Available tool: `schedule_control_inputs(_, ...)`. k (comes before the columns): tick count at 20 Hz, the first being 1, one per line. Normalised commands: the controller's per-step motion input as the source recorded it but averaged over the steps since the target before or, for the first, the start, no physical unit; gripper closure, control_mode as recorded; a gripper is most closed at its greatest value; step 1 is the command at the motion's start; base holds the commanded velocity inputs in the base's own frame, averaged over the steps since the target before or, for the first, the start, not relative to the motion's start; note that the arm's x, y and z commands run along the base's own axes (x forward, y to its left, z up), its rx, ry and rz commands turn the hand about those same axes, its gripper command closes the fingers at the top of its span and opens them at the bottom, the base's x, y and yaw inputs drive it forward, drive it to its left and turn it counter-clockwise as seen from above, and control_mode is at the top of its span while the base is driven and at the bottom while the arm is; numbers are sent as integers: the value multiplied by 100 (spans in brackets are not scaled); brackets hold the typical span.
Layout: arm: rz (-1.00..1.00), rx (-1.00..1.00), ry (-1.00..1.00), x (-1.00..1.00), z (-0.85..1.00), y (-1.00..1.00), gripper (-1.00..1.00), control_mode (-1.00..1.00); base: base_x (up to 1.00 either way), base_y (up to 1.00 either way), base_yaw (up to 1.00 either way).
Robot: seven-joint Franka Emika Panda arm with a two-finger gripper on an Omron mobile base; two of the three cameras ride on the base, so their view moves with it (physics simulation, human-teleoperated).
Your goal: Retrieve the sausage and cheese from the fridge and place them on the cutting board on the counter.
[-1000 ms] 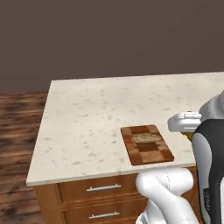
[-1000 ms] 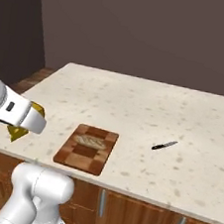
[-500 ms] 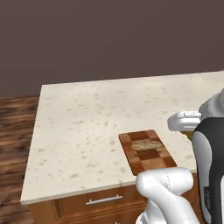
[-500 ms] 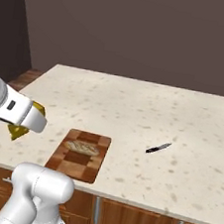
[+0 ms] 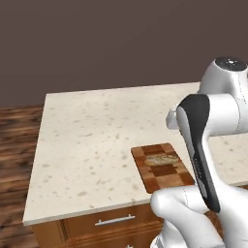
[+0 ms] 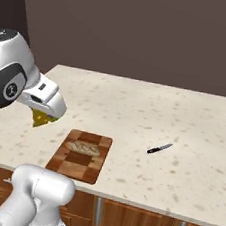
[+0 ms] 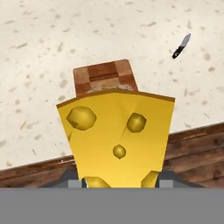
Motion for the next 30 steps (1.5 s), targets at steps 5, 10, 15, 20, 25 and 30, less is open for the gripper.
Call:
schedule_control_inputs(5, 2, 0, 22, 100, -35, -2, 100, -100, 0, 0, 0)
schedule_control_inputs(10, 21, 0, 16, 93, -46, -10, 100, -100, 0, 0, 0)
schedule_control_inputs(15, 20, -3, 6, 79, -52, -8, 100, -100, 0, 0, 0)
schedule_control_inputs(20, 21, -4, 1, 78, -57, -3, 100, -100, 0, 0, 0)
schedule_control_inputs(25, 43, 4, 6, 67, -35, 0, 100, -100, 0, 0, 0)
schedule_control_inputs(30, 53, 5, 7, 53, -33, 0, 100, -100, 0, 0, 0)
